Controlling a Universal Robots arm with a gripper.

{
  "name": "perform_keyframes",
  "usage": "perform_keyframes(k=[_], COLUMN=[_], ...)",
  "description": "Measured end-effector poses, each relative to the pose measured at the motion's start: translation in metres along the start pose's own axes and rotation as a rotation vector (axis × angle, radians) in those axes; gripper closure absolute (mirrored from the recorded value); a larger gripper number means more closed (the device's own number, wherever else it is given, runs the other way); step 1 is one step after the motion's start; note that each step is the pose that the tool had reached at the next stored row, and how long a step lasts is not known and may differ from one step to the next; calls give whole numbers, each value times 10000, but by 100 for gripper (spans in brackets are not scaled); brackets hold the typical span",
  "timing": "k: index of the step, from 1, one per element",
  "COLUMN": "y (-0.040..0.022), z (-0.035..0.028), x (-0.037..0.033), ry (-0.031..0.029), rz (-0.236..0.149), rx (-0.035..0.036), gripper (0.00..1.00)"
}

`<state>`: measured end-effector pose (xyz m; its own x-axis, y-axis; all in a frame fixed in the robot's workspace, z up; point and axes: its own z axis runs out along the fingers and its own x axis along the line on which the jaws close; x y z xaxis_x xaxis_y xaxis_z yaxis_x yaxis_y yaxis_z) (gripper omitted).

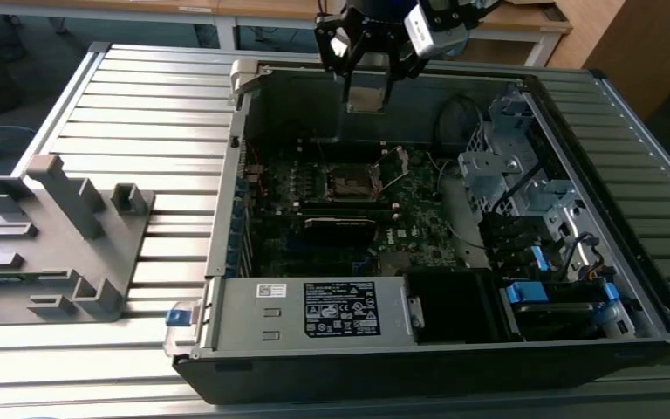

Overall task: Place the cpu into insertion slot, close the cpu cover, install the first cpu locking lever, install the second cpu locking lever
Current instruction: 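Place the cpu into insertion slot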

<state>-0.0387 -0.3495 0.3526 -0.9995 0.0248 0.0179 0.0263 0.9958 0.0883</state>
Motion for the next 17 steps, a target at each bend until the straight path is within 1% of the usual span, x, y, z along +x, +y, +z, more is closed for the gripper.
perform_keyframes(k=[7,11,13,17], y=[-5,-6,-8,-8], z=[62,67,97,97], x=[-1,-1,-2,-2], ry=[0,1,0,0], rz=[0,0,0,0], rx=[0,2,-1,-1], gripper=[46,46,46,46])
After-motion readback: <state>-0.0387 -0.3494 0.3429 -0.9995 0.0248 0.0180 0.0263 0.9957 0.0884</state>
